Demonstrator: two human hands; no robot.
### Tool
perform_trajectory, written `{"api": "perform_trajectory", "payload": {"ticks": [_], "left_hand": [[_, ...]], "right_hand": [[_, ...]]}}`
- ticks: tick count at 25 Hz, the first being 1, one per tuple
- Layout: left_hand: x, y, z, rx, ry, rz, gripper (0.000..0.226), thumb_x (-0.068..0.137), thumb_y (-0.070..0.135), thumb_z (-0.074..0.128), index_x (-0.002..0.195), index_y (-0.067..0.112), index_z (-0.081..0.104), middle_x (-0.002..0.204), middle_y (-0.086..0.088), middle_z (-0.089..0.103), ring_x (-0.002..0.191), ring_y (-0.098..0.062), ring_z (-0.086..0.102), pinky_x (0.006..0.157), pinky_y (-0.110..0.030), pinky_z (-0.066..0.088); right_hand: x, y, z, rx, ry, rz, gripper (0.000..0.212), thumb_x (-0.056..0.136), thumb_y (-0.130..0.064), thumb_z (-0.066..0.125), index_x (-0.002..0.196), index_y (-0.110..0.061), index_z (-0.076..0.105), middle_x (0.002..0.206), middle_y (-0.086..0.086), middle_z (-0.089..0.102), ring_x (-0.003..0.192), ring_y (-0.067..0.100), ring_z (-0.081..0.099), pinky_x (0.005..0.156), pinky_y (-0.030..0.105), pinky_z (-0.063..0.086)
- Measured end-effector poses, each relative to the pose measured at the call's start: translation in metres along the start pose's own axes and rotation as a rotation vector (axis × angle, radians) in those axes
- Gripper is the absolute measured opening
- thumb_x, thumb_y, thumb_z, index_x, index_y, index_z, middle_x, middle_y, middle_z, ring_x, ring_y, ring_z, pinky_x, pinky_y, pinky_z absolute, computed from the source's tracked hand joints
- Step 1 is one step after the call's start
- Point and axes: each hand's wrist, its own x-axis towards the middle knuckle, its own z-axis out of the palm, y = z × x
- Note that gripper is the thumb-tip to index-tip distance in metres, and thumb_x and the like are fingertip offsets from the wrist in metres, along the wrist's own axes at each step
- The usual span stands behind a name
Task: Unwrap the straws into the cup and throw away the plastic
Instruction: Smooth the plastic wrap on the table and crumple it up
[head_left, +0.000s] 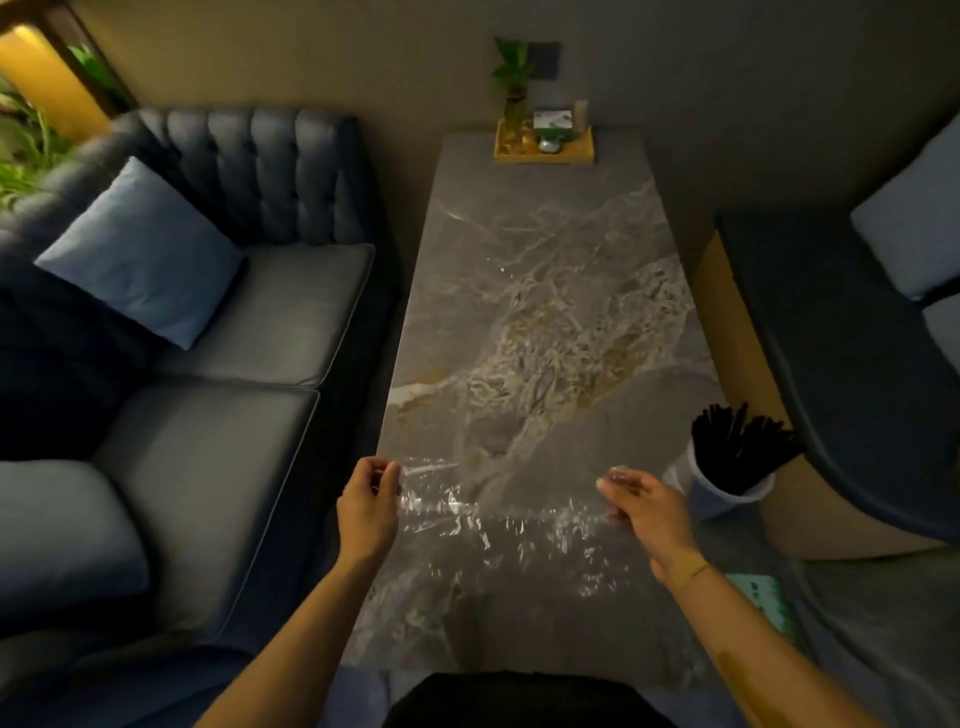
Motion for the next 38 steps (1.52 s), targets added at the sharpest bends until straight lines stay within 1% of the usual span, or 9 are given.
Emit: {"api": "perform_trajectory", "payload": {"ticks": [4, 9, 14, 17, 22, 26, 29, 33, 38], "left_hand": [[0.002, -0.042, -0.003, 0.273, -0.072, -0.002, 0.016, 0.100, 0.036, 0.045, 0.094, 0.021, 0.049, 0.075, -0.003, 0.062, 0.065, -0.024, 0.061, 0.062, -0.048, 0.053], [0.011, -0.081, -0.005, 0.285, -0.126, -0.130, 0.009, 0.100, 0.030, 0.046, 0.097, 0.021, 0.047, 0.087, -0.005, 0.063, 0.076, -0.026, 0.060, 0.071, -0.052, 0.054], [0.021, -0.091, -0.007, 0.246, -0.154, -0.186, 0.040, 0.098, 0.028, 0.049, 0.137, 0.025, 0.038, 0.117, -0.006, 0.057, 0.099, -0.024, 0.060, 0.088, -0.051, 0.053], [0.010, -0.092, -0.009, 0.570, -0.154, 0.142, 0.049, 0.093, 0.028, 0.057, 0.138, 0.026, 0.037, 0.133, -0.009, 0.047, 0.115, -0.030, 0.050, 0.091, -0.048, 0.050], [-0.030, -0.099, 0.030, 0.904, -0.627, 0.754, 0.062, 0.095, 0.046, 0.043, 0.151, 0.025, 0.025, 0.158, -0.008, 0.030, 0.146, -0.032, 0.026, 0.119, -0.051, 0.020], [-0.030, -0.117, 0.038, 1.064, -0.700, 0.761, 0.069, 0.097, 0.057, 0.034, 0.154, 0.022, 0.017, 0.162, -0.006, 0.014, 0.148, -0.029, 0.012, 0.114, -0.050, 0.005], [-0.022, -0.123, 0.031, 1.112, -0.749, 0.678, 0.075, 0.094, 0.066, 0.029, 0.154, 0.023, 0.017, 0.162, -0.007, 0.016, 0.148, -0.029, 0.015, 0.113, -0.049, 0.007], [-0.004, -0.142, 0.010, 1.069, -0.729, 0.583, 0.082, 0.090, 0.075, 0.021, 0.153, 0.032, -0.008, 0.162, 0.000, -0.015, 0.148, -0.017, -0.021, 0.117, -0.045, -0.011], [0.016, -0.146, -0.016, 1.141, -0.689, 0.565, 0.076, 0.094, 0.071, 0.018, 0.153, 0.029, -0.006, 0.163, 0.000, -0.010, 0.146, -0.014, -0.025, 0.117, -0.043, -0.015]], "right_hand": [[0.004, 0.043, 0.020, -0.174, 0.027, -0.035, 0.013, 0.085, -0.013, 0.071, 0.089, -0.002, 0.066, 0.057, -0.001, 0.058, 0.051, 0.013, 0.049, 0.047, 0.021, 0.043], [0.012, 0.082, 0.047, -0.355, -0.018, 0.032, 0.011, 0.090, -0.011, 0.062, 0.100, -0.006, 0.066, 0.096, 0.014, 0.069, 0.085, 0.029, 0.062, 0.084, 0.052, 0.052], [0.003, 0.076, 0.069, -0.544, 0.101, 0.034, 0.040, 0.092, -0.018, 0.059, 0.131, -0.013, 0.053, 0.122, 0.012, 0.063, 0.108, 0.035, 0.060, 0.090, 0.044, 0.050], [-0.020, 0.070, 0.081, -0.866, 0.162, -0.271, 0.049, 0.088, -0.027, 0.064, 0.135, -0.016, 0.051, 0.135, 0.009, 0.054, 0.124, 0.035, 0.048, 0.099, 0.049, 0.046], [-0.039, 0.085, 0.114, -1.310, -0.212, -0.667, 0.069, 0.082, -0.050, 0.063, 0.142, -0.020, 0.045, 0.148, 0.001, 0.047, 0.140, 0.032, 0.037, 0.111, 0.052, 0.036], [-0.027, 0.111, 0.115, -1.502, -0.382, -0.557, 0.083, 0.087, -0.065, 0.037, 0.153, -0.024, 0.007, 0.162, -0.003, 0.002, 0.148, 0.032, -0.004, 0.115, 0.049, -0.011], [-0.024, 0.119, 0.108, -1.534, -0.397, -0.504, 0.087, 0.083, -0.074, 0.032, 0.152, -0.028, 0.007, 0.162, -0.003, 0.002, 0.149, 0.032, -0.003, 0.115, 0.050, -0.007], [-0.017, 0.121, 0.095, -1.529, -0.431, -0.508, 0.095, 0.077, -0.084, 0.026, 0.153, -0.030, 0.006, 0.163, -0.002, -0.009, 0.147, 0.024, -0.014, 0.115, 0.052, -0.002], [-0.011, 0.111, 0.093, -1.546, -0.491, -0.466, 0.098, 0.076, -0.085, 0.024, 0.152, -0.030, 0.000, 0.162, 0.004, -0.008, 0.145, 0.023, -0.020, 0.116, 0.051, -0.005]]}}
